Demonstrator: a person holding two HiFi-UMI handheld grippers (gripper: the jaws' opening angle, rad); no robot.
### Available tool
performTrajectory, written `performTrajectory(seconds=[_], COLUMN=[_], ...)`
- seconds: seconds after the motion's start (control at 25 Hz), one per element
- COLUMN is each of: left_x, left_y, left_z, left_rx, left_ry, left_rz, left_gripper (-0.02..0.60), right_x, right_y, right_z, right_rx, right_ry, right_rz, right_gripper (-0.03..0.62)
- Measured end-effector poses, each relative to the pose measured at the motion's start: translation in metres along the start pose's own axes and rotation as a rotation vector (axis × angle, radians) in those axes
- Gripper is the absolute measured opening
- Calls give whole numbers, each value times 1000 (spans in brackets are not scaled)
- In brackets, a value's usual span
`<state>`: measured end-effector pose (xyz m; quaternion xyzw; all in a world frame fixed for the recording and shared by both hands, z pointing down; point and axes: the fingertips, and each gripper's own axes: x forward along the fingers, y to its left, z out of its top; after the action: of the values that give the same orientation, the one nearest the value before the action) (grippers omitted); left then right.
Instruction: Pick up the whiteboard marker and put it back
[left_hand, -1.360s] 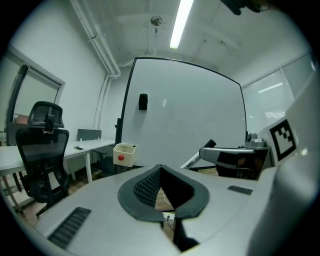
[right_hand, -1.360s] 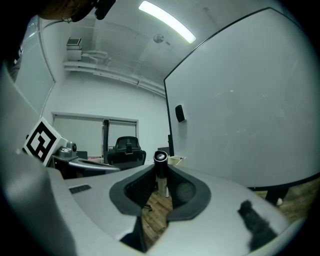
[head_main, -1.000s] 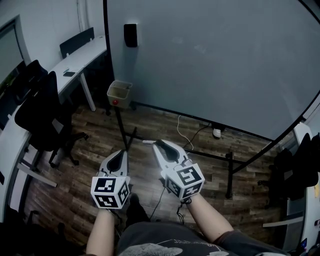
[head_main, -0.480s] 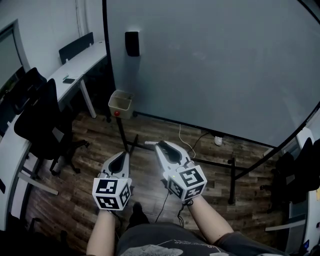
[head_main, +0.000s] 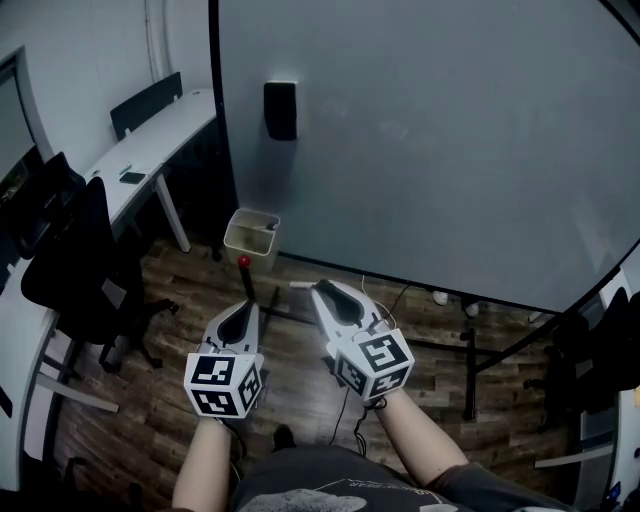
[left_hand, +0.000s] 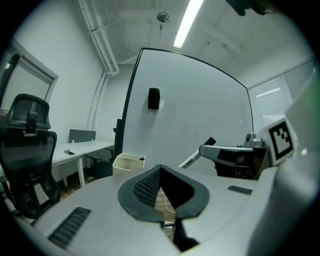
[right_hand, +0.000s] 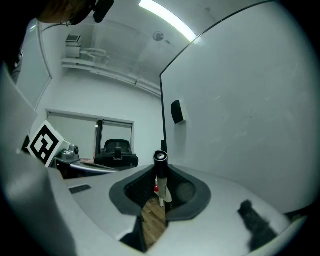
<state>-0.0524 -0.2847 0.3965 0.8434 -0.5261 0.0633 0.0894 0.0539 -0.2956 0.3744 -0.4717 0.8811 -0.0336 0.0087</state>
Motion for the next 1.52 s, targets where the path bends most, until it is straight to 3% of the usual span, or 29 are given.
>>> performTrajectory(seconds=[0.8,1.52], left_x=[69,89], left_y=[101,137], left_z=[10,-11], left_rx=[-4,-39], left_ry=[30,74], left_rz=[-84,-118], left_gripper=[13,13], right_x=[136,181], right_y=[-7,-19], right_z=[-9,-65], right_rx=[-42,-8], right_ry=[35,155], right_rz=[-45,-109], right_gripper=[78,78])
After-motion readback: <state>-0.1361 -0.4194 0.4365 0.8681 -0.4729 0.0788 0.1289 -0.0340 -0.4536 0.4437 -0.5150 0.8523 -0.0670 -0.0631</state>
